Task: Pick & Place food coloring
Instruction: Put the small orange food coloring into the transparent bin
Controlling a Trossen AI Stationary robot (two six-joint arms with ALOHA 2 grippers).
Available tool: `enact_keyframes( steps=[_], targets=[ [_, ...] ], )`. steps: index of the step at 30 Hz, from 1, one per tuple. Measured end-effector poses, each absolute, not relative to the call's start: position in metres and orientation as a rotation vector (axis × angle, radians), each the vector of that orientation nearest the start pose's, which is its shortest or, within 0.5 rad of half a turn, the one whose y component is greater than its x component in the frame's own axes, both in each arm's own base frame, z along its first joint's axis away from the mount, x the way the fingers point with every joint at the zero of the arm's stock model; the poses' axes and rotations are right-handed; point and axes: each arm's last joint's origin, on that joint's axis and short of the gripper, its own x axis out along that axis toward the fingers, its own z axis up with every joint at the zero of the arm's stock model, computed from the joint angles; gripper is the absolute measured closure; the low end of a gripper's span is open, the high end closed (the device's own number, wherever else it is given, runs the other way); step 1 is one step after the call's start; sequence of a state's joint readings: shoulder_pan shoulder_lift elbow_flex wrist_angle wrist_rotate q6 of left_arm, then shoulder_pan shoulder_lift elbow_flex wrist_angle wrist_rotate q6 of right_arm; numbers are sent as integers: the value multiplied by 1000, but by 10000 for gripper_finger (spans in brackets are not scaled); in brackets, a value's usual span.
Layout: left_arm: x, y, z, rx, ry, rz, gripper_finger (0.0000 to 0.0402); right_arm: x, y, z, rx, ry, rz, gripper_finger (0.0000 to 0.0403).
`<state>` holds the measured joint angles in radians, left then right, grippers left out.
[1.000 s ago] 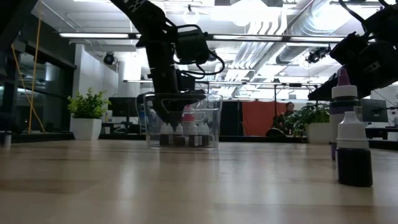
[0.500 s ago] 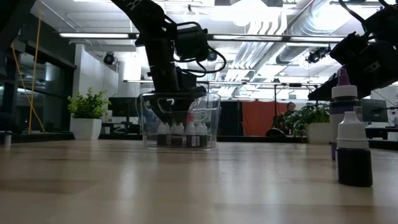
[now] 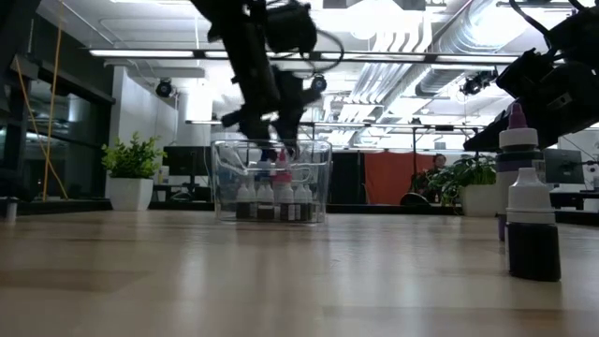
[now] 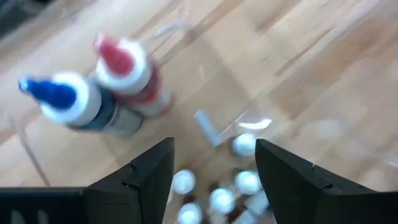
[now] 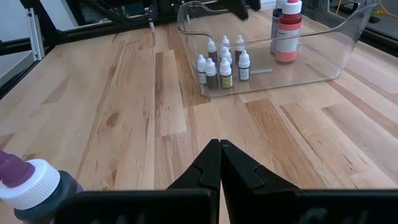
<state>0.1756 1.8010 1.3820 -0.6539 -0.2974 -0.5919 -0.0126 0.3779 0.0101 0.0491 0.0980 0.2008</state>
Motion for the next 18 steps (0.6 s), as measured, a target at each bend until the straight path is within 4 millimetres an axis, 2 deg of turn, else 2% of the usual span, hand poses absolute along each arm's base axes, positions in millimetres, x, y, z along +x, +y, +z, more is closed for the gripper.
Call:
enact_keyframes(
  steps=[5,9,14,18],
  targets=[
    [373,62,264,-416,832,655,184,117,-4,138,185,308,-143,402],
    [380,45,290,-336,787,563,184,117,-4,138,185,308,-143,402],
    [388,12,324,-216,728,359,184,117,-4,138,185,308,-142,402],
    [390,-20,344,-102,681,234,184,117,-4,138,185,308,-142,402]
  ],
)
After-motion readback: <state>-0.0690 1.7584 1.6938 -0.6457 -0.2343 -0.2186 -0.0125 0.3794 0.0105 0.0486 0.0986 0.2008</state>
